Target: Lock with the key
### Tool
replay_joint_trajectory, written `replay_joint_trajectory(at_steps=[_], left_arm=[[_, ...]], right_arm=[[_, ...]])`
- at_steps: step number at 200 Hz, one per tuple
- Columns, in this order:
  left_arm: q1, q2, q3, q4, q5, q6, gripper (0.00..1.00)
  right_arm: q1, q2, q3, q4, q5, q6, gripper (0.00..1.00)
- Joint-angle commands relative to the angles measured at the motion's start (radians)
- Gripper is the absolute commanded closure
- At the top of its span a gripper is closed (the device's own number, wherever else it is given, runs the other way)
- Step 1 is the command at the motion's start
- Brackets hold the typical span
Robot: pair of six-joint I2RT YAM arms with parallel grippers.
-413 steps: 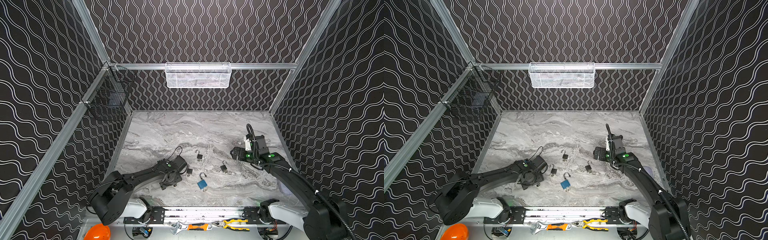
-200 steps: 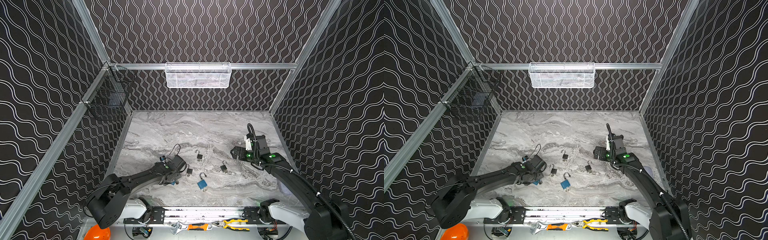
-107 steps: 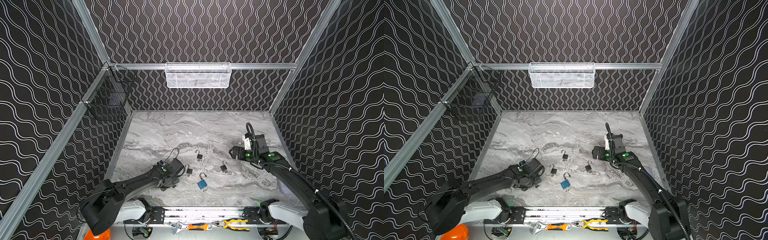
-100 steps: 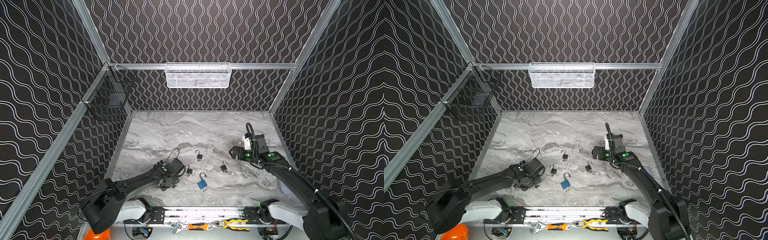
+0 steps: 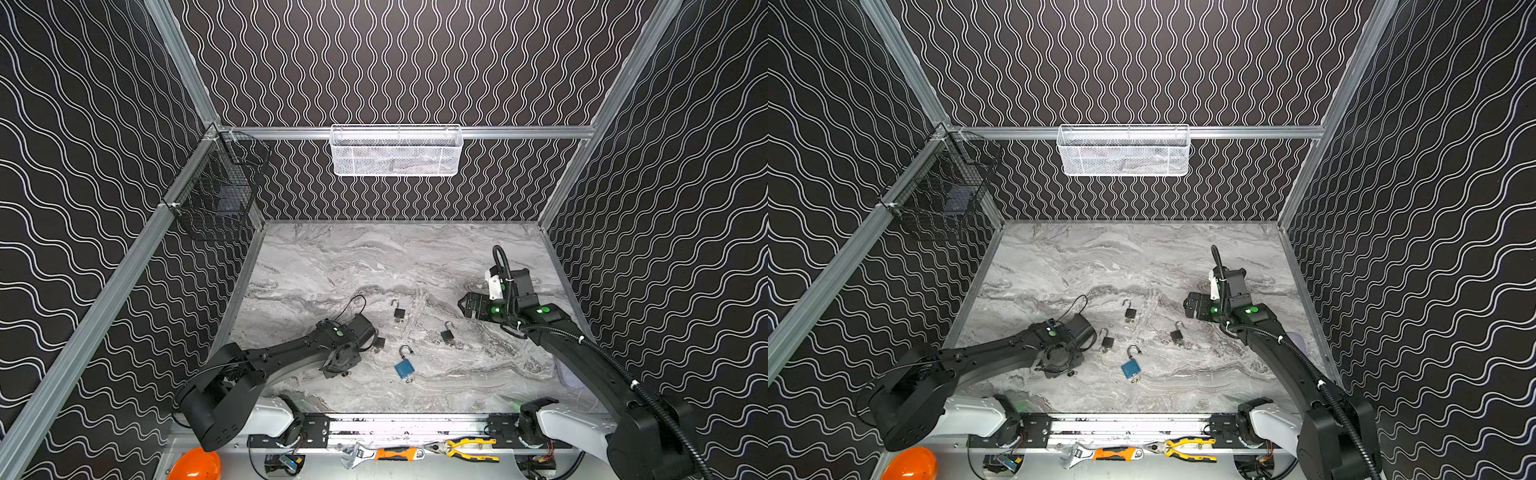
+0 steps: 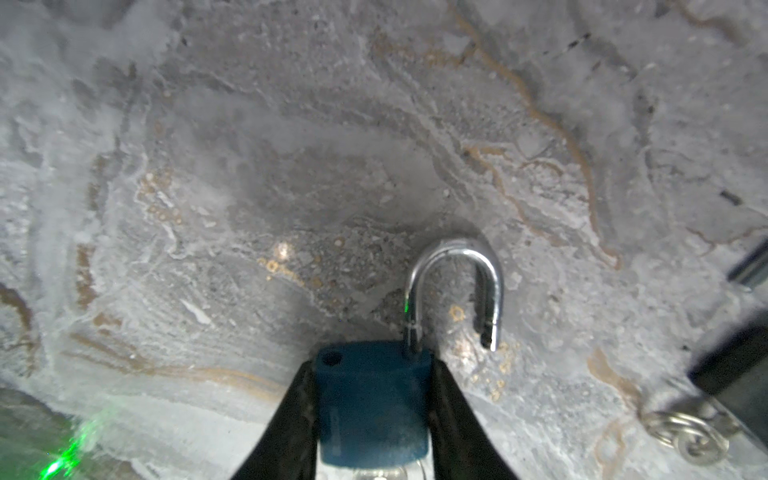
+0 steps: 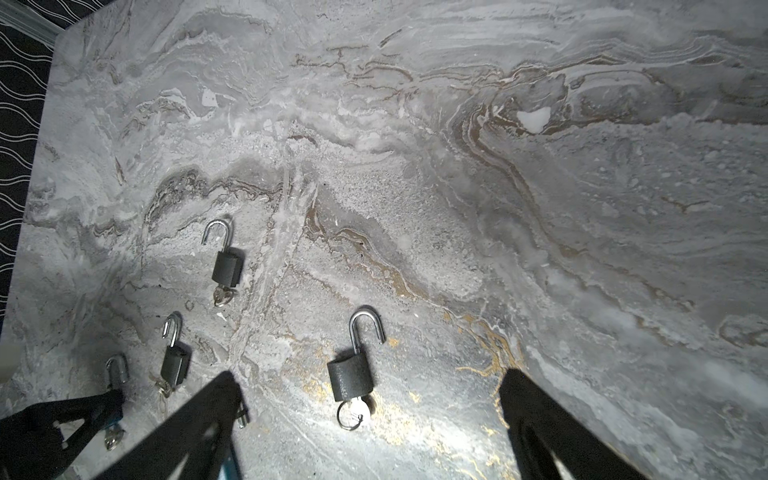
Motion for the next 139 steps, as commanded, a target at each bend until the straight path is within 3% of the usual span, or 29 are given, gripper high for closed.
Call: replay_joint_trajectory(at_steps=[1,68,102,139], left_arm=[[0.002,0.012,0.004,0.099,0.095,0.043,0.69],[-0.007,-0.030,0.253,0.089,0.096,0.188,0.73],[-0.006,0.023,0.378,0.192,0.182,0.247,0.74],[-0.006,0.155,0.540,0.275,0.293,0.234,0.75]], right_arm=[[0.000,0.004,0.008,-0.001,0.016,0.017,0.00],[0.000,-0.040,-0.009,0.067,-0.181,0.013,0.00],[0.000,-0.087,-0.044,0.157,-0.292,0.017,0.00],[0.002,-0.162,-0.164,0.393,-0.383,0.103,0.06]])
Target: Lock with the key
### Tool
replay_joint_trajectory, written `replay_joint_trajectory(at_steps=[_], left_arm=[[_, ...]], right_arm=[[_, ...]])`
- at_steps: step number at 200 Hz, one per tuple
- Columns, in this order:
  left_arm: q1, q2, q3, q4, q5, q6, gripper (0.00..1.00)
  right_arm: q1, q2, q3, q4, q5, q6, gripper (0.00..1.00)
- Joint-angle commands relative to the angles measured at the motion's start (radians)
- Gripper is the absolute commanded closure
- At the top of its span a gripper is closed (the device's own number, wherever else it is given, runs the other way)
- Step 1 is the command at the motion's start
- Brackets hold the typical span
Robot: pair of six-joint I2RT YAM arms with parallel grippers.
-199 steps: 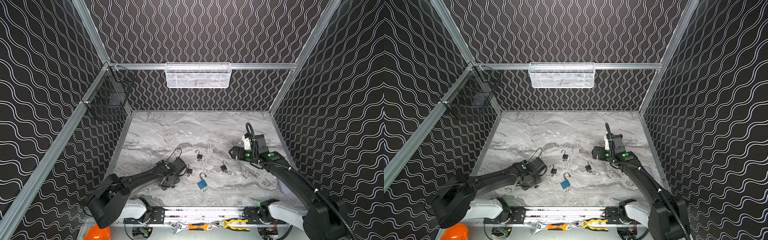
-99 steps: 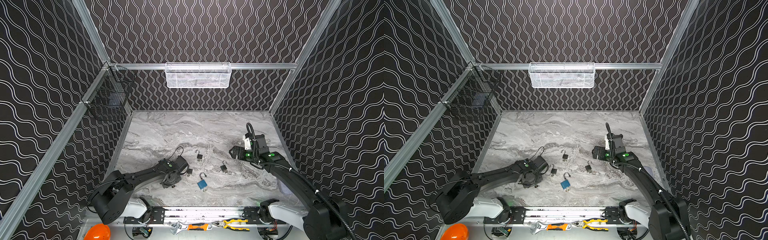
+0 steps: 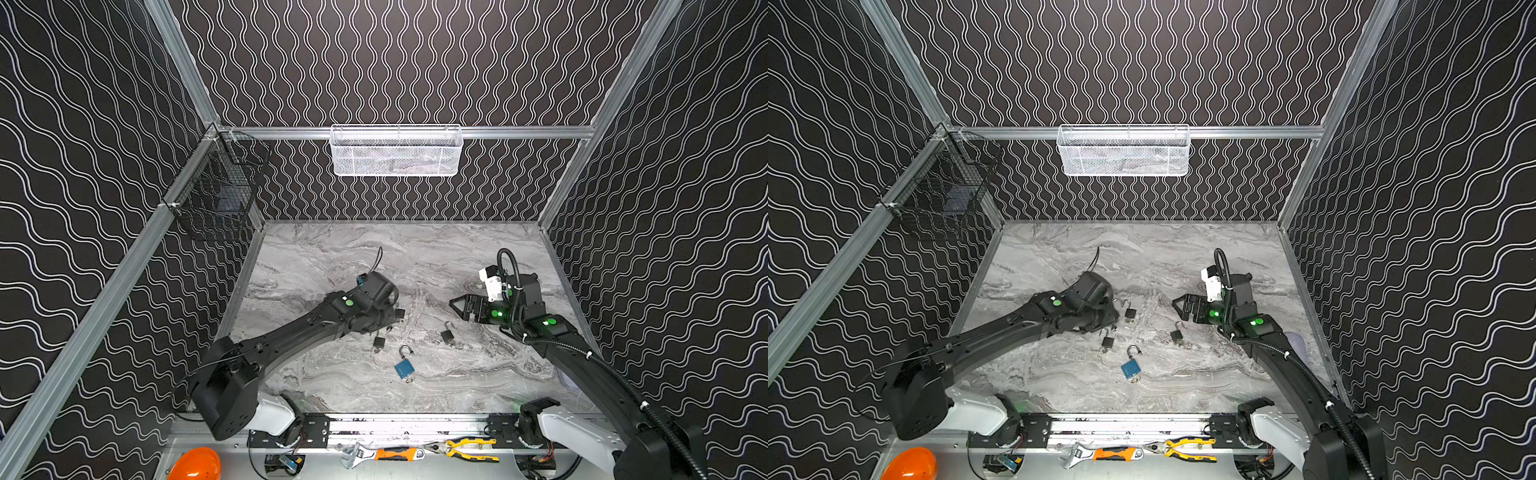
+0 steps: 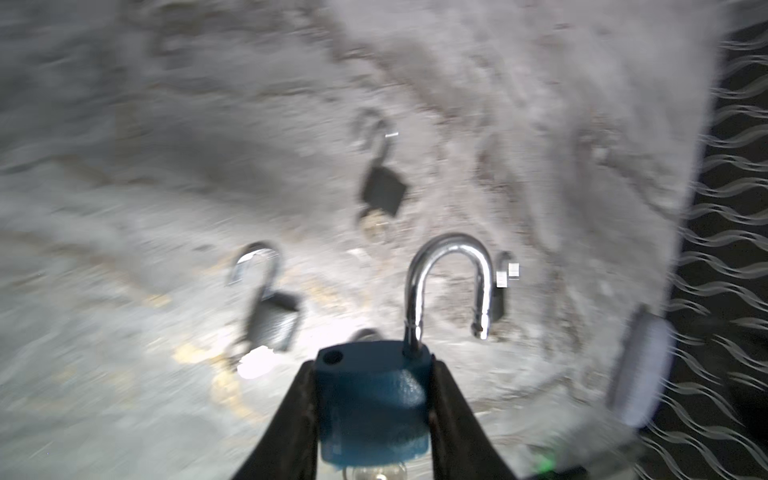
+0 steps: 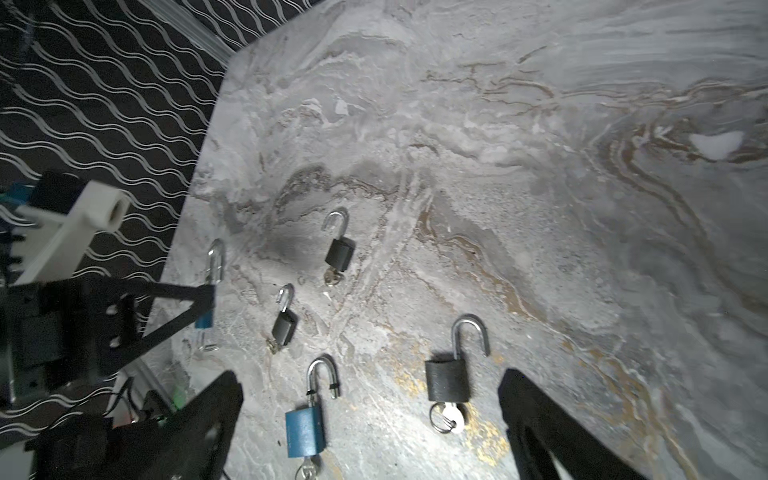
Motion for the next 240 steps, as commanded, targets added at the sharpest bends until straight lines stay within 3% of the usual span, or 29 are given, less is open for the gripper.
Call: replay_joint_trajectory(at_steps=[1,28,54,83,155,240], left_arm=[[0.000,0.072,0.097,0.104,0.091,0.014,0.75],[0.015,0.113,0.106,0.186,0.117,-0.080,0.77],[0.026,0.135,0.112,0.247,0.130,-0.137,0.76],[0.026,0.138,0.098,0.323,0.136,-0.205,0.77],[0.026,0.130,0.084,0.354,0.155,-0.245,0.76],[0.034,0.121,0.063,0.382,0.175,-0.261,0.76]], right_arm=[[0.002,-0.039,-0.064,0.213,-0.095,0.073,0.06],[0.062,-0.076,-0.157,0.423,-0.061,0.153,0.12],[0.161,-0.089,-0.237,0.632,0.069,0.224,0.17],[0.262,-0.050,-0.305,0.819,0.221,0.271,0.31],[0.393,0.208,-0.200,0.900,0.303,0.230,0.40],[0.436,0.322,-0.145,0.917,0.406,0.189,0.56]])
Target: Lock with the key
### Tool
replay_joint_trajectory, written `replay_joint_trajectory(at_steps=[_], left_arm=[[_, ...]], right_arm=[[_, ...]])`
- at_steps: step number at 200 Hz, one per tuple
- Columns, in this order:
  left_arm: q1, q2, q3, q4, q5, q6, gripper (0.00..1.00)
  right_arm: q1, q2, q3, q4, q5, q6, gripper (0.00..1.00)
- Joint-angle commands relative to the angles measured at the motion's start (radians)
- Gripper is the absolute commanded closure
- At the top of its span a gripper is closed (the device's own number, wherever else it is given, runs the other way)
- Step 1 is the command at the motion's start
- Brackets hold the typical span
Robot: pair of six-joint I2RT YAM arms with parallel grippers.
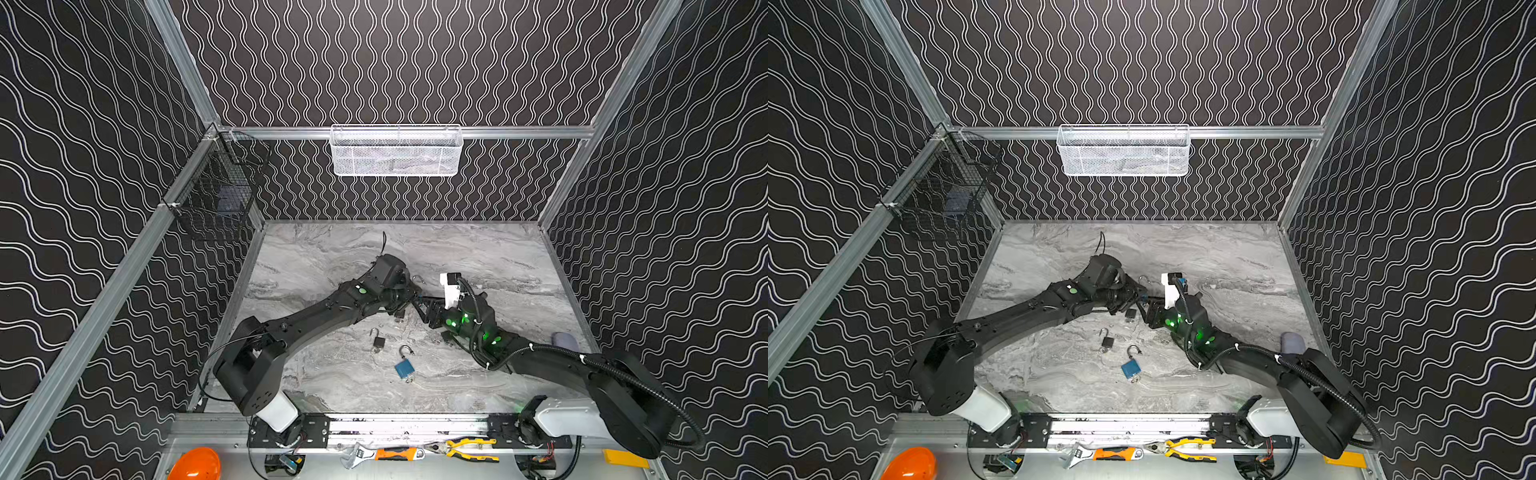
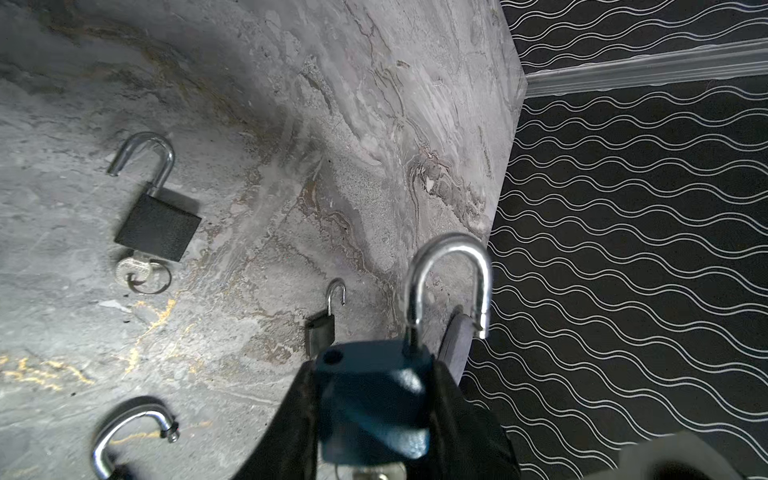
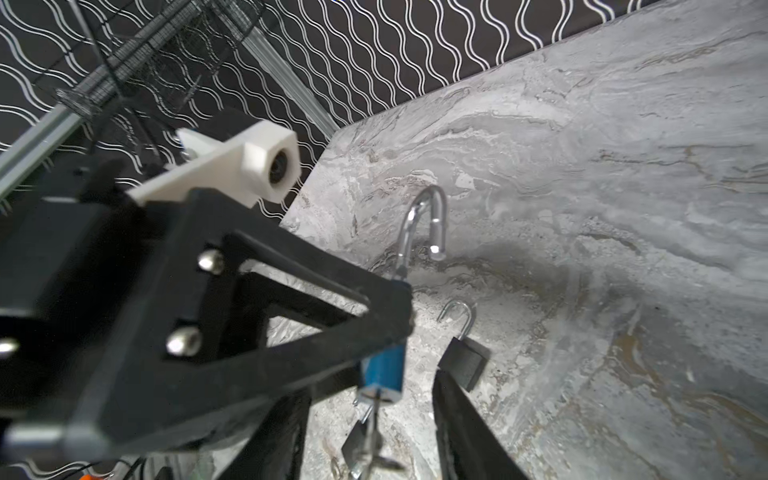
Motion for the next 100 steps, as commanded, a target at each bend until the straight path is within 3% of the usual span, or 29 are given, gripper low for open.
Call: replay_joint_trajectory(at_steps=[1,100], left_arm=[[0.004,-0.007,-0.008,0.057,0.011,-0.022,0.76],[0.011,-0.005,-0.014,0.084,0.029,-0.023,0.76]], right_arm=[[0.002,0.019,0.018,0.058,0.035,-0.009,0.56],[0.006,0.075,0.046,0.087,0.019,-0.016,0.68]])
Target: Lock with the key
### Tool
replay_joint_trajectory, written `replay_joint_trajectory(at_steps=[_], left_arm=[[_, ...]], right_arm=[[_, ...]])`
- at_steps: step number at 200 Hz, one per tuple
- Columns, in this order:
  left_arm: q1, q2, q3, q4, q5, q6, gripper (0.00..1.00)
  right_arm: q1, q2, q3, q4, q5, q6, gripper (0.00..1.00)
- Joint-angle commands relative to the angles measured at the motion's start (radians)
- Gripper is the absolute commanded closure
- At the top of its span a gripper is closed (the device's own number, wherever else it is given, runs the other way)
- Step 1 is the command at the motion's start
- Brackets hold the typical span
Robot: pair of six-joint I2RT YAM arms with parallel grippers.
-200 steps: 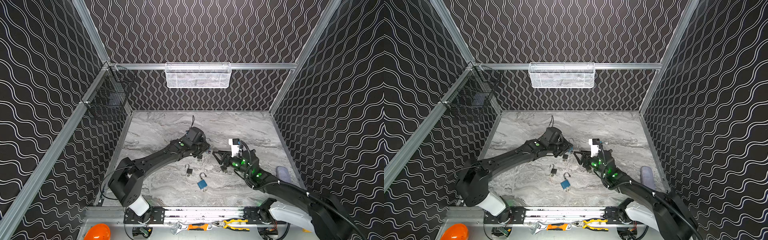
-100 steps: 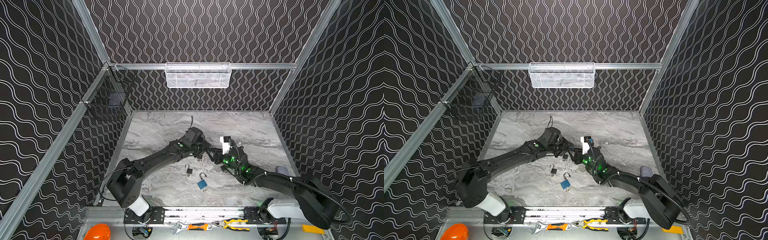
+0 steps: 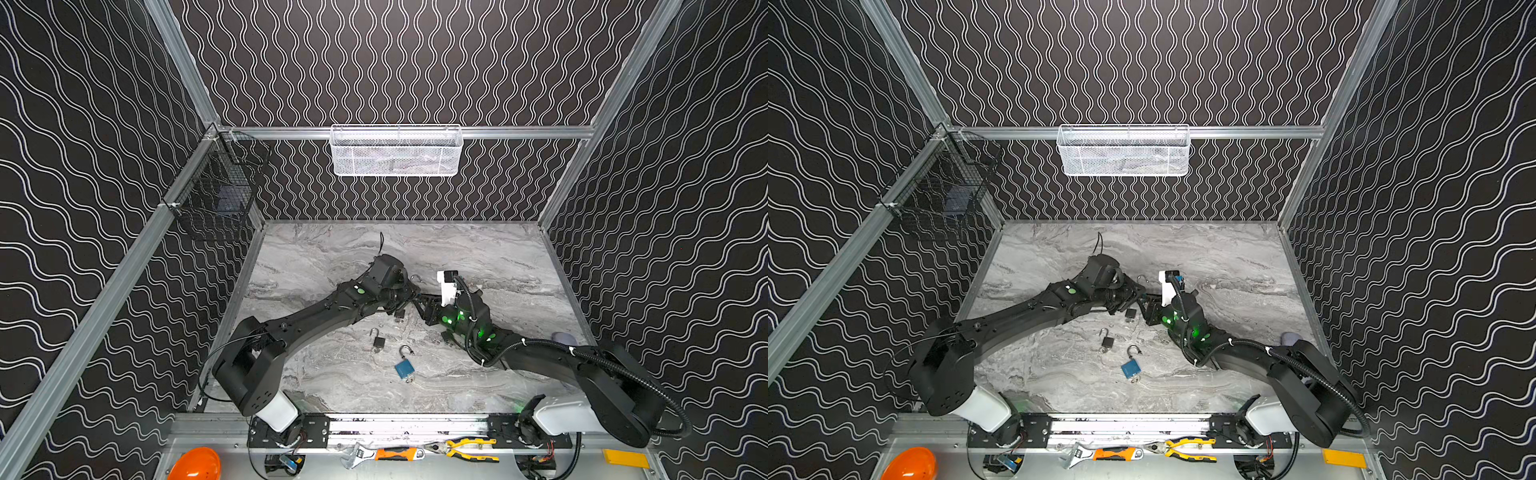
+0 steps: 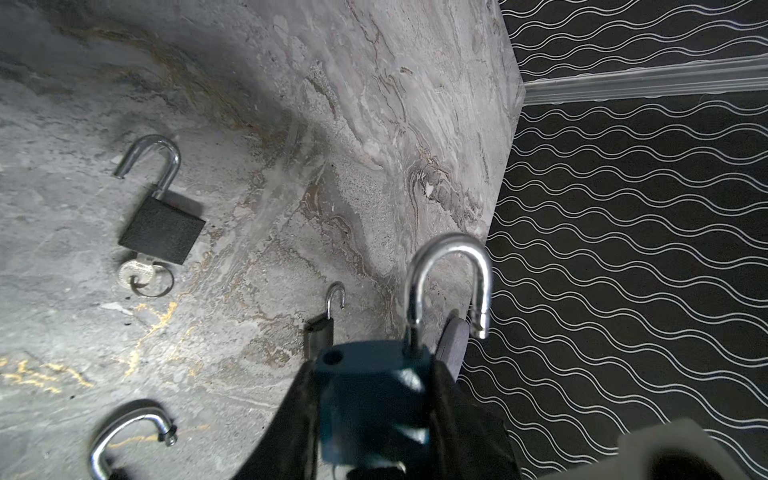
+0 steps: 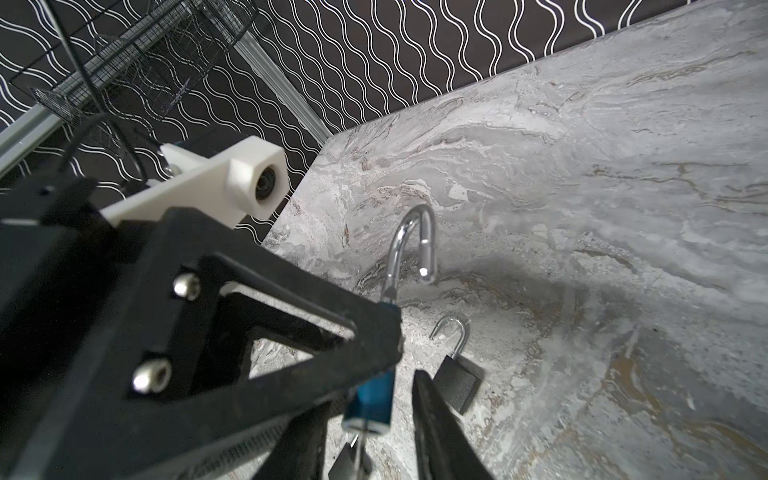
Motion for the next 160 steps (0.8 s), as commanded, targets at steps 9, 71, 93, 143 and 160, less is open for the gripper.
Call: replay_joint_trajectory(at_steps=[9,71,93,143,160], left_arm=[[-0.001,-0.004,-0.003,0.067,0.019,-0.006,0.76],[-0.001,-0.006,-0.012,0.073,0.027,-0.006,0.76],[0.000,-0.005,-0.017,0.077,0.030,-0.007,0.76],[0.005,-0.011,-0.031,0.087,0.034,-0.002,0.65],[0.010,-0.020,-0.053,0.114,0.037,0.002,0.62]], right_arm=[[0.003,0.023,0.022,0.048,-0.005,-0.005,0.68],[0.003,0.037,0.021,0.073,-0.009,0.004,0.80],[0.002,0.039,0.022,0.075,-0.009,0.001,0.88],[0.003,0.010,0.000,0.081,0.007,-0.004,0.99],[0.003,-0.009,0.001,0.051,0.014,-0.013,1.00]])
